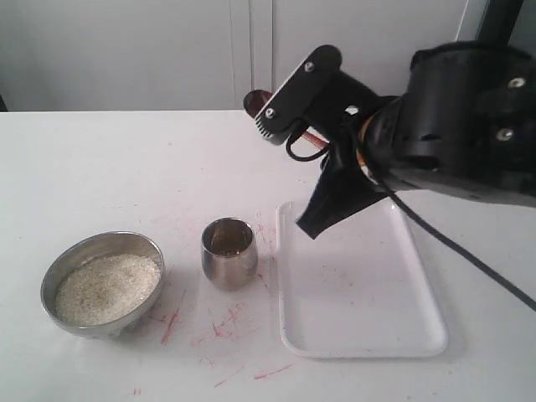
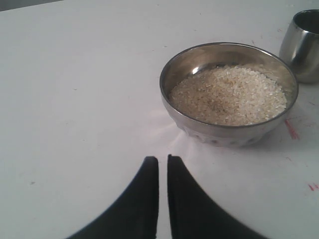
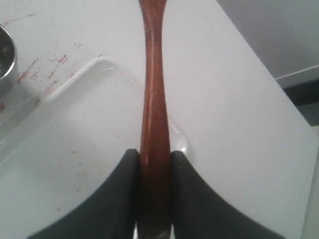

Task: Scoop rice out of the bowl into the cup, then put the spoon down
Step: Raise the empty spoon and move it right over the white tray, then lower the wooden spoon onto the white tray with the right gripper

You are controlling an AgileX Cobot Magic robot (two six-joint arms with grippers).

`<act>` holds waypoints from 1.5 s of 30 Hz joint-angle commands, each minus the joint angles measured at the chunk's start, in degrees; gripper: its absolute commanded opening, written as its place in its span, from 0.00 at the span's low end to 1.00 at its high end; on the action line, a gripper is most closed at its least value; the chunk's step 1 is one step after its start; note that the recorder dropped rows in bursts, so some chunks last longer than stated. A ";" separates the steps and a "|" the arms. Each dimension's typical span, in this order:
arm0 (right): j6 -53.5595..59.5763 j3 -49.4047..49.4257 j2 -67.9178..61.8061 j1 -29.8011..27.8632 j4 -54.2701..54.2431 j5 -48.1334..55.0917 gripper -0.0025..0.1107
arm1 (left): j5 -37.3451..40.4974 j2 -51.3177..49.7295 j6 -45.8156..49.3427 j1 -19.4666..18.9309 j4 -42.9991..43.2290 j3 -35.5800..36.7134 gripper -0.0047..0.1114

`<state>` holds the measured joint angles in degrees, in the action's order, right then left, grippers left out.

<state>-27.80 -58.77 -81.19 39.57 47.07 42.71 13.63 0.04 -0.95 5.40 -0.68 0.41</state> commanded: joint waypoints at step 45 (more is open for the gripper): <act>-5.42 0.03 -1.91 -12.90 -47.07 11.38 0.03 | -0.05 -0.04 -0.11 -0.09 -0.54 -0.41 0.16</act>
<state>-34.57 -58.77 -81.63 27.78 2.54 54.47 13.63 0.04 -0.95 5.40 -0.68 0.41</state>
